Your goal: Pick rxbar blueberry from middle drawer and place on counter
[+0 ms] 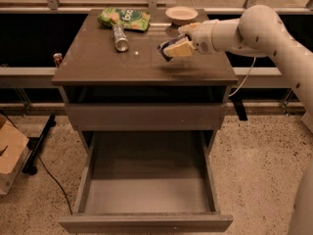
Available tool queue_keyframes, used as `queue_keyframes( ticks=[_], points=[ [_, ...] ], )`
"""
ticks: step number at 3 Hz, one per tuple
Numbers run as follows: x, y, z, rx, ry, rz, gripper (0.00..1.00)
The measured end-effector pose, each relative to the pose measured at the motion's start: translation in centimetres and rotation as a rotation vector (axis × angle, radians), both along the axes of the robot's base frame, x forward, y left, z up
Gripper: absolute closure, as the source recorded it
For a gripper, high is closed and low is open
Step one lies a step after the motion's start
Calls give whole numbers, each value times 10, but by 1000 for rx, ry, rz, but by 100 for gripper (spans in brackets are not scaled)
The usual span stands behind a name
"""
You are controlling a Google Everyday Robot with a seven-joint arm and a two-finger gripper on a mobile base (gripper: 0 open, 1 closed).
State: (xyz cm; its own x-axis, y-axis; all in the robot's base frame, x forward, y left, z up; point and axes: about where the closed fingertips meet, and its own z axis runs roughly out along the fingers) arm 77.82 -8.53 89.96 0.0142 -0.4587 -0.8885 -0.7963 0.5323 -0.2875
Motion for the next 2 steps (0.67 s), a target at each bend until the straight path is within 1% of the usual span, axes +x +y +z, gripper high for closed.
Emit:
queue_keyframes(
  ticks=[1,2],
  points=[
    [0,1,-1,0,1,2,0],
    [0,1,-1,0,1,2,0]
  ],
)
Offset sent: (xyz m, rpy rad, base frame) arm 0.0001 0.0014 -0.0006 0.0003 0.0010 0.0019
